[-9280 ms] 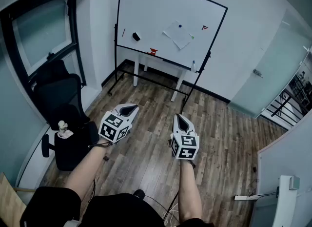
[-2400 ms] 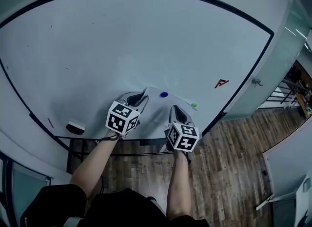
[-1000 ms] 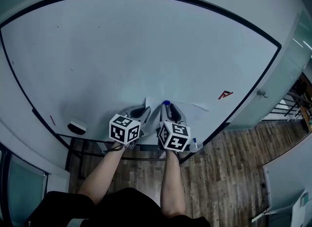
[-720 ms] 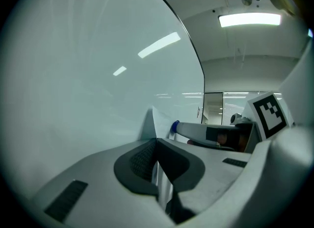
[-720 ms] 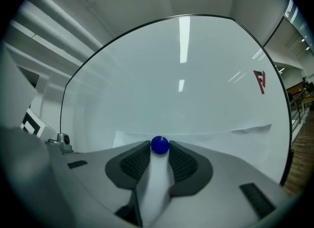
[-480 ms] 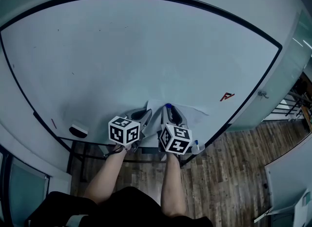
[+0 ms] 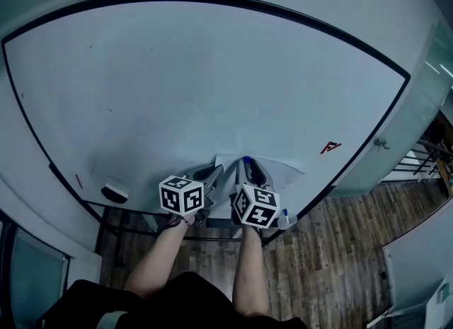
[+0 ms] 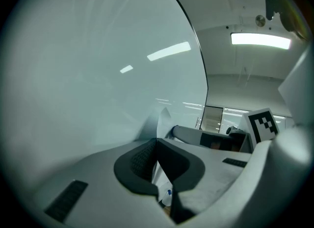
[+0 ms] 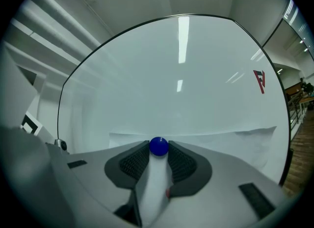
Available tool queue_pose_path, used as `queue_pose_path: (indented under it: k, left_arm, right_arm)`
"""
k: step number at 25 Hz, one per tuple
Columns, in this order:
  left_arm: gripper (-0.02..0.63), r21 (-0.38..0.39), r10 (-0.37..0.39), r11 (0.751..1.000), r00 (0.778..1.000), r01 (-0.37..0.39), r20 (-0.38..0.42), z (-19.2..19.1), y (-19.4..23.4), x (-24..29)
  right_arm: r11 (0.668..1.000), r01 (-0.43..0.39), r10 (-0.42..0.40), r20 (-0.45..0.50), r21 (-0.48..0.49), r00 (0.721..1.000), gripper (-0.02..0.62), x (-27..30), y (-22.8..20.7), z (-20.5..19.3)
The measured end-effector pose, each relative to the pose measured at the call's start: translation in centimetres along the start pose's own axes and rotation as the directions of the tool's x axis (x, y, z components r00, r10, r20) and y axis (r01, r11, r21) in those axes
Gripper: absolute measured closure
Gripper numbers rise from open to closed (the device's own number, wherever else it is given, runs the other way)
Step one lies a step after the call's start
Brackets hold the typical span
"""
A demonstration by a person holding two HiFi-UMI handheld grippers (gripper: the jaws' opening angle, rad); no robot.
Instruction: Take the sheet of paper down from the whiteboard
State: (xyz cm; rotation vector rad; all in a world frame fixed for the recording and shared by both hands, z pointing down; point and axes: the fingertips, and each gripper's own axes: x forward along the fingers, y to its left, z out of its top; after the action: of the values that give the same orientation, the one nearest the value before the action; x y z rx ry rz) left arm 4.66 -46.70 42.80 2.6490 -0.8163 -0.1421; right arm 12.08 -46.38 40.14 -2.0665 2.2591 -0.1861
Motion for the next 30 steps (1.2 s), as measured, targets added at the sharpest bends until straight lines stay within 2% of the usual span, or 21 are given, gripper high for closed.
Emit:
queue_pose_path:
  k: [4,11,18,30]
  left_arm:
    - [0.584,-0.074,-0.029,0.997,1.0,0.029,0.009,-0.2,0.2,-0.1]
    - [0.584,-0.16,-0.057,0.985,0.998,0.062,0.035,0.0,0.2,-0.1]
    - [0.584,-0.179,-0.067,0.981,0.996,0.075,0.055,0.6,0.1,-0.4]
    - [0.584,-0.192,-0.042,0.98,0.997,0.054,0.067,0.7,0.6,-1.2]
  right_arm:
    - [1.0,-0.006,0.006,0.003,-0.005,1.0,0.468,-0.1,0.1,-0.2]
    - [0.999,-0.021,0.021,0.006,-0.031,1.0,0.468,-0.2,-0.1,-0.1]
    - [1.0,-0.003,0.003,0.0,-0.02,1.0,0.468,-0.3,-1.1,-0.6]
    - [1.0,-0.01,0.009,-0.019,-0.015,1.0,0.468,-0.4,-1.5,-1.7]
